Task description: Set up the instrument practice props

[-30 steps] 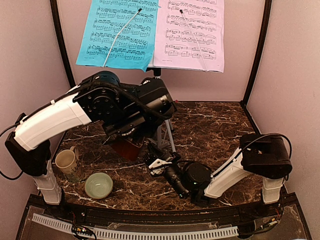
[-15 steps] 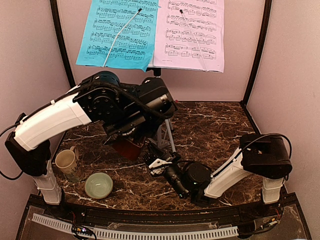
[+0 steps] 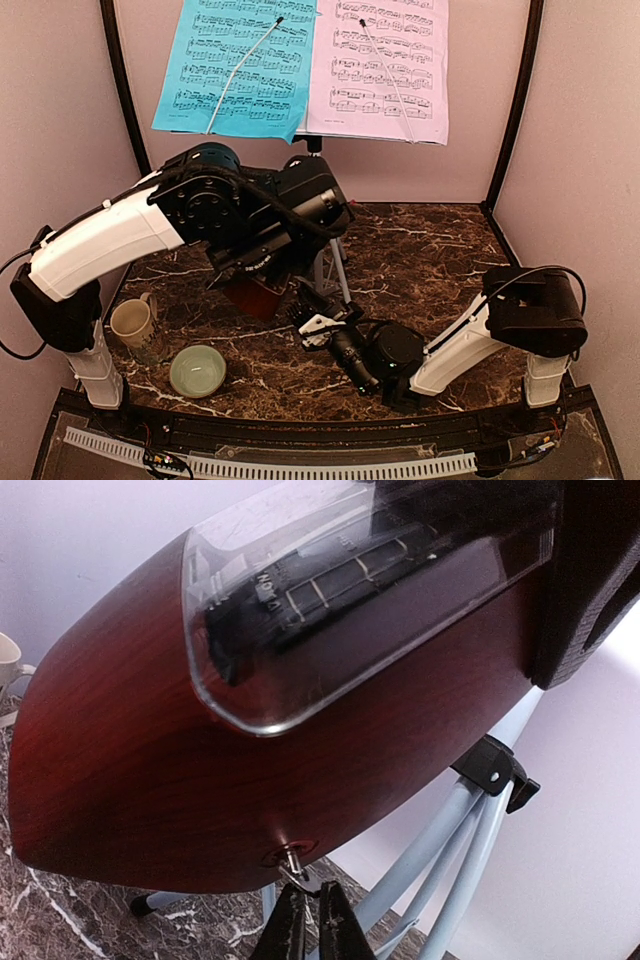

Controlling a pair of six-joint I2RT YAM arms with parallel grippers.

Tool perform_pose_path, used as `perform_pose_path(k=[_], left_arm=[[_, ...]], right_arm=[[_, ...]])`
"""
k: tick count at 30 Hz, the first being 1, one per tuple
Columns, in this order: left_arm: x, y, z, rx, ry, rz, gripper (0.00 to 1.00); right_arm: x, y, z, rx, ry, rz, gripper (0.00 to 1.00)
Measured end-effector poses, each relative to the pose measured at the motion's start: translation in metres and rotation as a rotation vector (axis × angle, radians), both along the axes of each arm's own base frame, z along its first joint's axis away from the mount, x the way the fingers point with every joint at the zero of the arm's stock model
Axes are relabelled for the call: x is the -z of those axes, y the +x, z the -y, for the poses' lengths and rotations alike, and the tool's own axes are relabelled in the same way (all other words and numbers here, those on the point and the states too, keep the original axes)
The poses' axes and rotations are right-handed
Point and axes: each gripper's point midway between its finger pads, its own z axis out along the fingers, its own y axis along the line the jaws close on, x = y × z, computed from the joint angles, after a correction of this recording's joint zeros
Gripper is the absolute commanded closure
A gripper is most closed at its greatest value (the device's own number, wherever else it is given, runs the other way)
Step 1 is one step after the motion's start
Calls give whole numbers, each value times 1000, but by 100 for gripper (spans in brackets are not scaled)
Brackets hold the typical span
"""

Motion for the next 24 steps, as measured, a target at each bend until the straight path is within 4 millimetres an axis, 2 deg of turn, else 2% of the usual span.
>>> perform_pose_path(k=[24], left_arm=[[1,-1,3,17,3,-8,100]], right_arm=[[-1,-2,-2,-8,-16,18,80]])
